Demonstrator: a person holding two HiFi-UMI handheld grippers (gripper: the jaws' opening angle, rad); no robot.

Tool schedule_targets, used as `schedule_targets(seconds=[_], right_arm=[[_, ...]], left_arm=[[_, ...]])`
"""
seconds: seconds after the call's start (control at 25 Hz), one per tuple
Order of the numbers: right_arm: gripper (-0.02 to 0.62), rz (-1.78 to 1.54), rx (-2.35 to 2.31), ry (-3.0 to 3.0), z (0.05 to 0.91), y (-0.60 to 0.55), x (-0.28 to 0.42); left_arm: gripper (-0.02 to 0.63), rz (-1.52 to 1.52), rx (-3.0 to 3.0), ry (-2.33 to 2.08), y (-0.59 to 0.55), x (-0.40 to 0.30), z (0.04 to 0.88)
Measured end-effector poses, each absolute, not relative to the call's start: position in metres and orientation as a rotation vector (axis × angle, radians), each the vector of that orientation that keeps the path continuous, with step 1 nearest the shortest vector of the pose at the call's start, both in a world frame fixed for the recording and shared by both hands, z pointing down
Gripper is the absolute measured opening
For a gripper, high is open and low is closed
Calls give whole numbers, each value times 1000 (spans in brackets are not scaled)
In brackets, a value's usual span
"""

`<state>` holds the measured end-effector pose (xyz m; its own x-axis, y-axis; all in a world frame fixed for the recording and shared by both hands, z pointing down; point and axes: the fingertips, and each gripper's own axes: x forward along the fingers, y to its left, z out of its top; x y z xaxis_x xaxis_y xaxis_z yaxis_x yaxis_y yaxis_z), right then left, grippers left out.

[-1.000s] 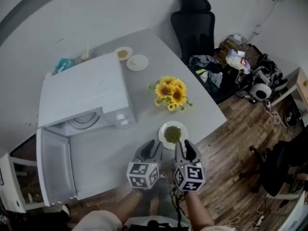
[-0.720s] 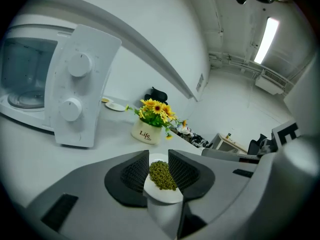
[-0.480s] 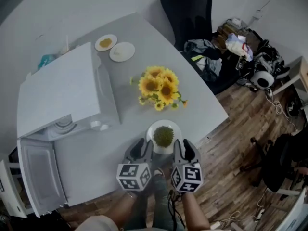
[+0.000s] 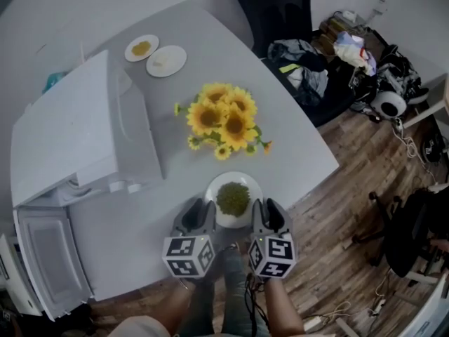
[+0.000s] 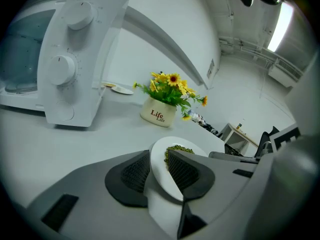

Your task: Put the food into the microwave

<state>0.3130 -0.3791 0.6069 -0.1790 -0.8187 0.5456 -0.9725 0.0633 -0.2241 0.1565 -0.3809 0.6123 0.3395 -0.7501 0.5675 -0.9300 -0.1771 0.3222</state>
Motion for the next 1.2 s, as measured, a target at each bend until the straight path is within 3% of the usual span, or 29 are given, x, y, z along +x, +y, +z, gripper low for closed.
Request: schedule_targets(seconds=[0.32,1.2], right_arm=[[144,821,1719,-2017,617,-384,306],[104,839,1704,-2014,620,-384,303]], left_arm=[[118,510,1878,-1460,-383,156,629],[115,496,1781,-1404,-381,163,636]])
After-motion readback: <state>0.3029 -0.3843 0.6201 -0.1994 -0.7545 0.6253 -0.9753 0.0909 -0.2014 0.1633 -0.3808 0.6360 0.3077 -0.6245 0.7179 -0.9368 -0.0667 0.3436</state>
